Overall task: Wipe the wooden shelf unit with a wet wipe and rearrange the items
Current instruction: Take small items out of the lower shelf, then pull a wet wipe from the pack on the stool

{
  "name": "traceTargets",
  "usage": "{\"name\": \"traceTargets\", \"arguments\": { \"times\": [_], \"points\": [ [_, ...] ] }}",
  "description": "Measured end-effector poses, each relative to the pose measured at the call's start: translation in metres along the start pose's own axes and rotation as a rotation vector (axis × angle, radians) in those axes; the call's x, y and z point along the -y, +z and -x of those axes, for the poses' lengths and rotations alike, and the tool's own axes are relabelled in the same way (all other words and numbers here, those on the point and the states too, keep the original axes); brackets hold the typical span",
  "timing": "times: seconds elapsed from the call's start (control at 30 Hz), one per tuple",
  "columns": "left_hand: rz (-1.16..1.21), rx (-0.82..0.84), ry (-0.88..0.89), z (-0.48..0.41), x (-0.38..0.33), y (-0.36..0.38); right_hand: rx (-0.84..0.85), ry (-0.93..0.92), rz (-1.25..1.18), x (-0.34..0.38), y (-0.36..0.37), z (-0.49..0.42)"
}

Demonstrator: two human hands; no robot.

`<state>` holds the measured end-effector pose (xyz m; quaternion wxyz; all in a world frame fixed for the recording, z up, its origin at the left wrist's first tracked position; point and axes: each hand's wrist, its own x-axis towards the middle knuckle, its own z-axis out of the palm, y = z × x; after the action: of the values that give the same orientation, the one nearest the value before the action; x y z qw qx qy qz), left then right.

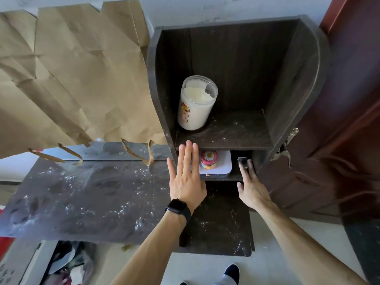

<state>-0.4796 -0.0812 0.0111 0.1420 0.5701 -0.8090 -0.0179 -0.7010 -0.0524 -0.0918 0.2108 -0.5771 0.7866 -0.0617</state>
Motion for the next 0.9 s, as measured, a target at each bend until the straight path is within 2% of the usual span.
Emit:
{"name": "traceTargets", "arguments": {
  "times": [0.27, 0.4, 0.5, 0.6, 0.73, 0.9],
  "points": [
    [0.064, 0.074, 0.171, 0.009, 0.02, -0.02, 0.013, 0.071, -0.045, 0.02, -0.024, 0.064],
    [0.15, 0.1, 0.311, 0.044, 0.03, -0.011, -0.189, 0.02, -0.085, 0.03, -0.037, 0.128],
    [0.193, 0.255, 0.374, 0.079, 0.03, 0.003, -0.403, 0.083, -0.111, 0.039, -0.034, 0.193],
    [0.128, 0.476, 0.475, 0.111, 0.016, 0.013, -0.541, 0.189, -0.148, 0.043, -0.021, 0.267],
    [-0.008, 0.631, 0.734, 0.153, -0.032, 0.024, -0.608, 0.428, -0.192, 0.033, 0.012, 0.374],
    [-0.015, 0.691, 1.088, 0.231, -0.131, 0.011, -0.732, 0.771, -0.223, 0.007, 0.058, 0.508]
  ]
}}
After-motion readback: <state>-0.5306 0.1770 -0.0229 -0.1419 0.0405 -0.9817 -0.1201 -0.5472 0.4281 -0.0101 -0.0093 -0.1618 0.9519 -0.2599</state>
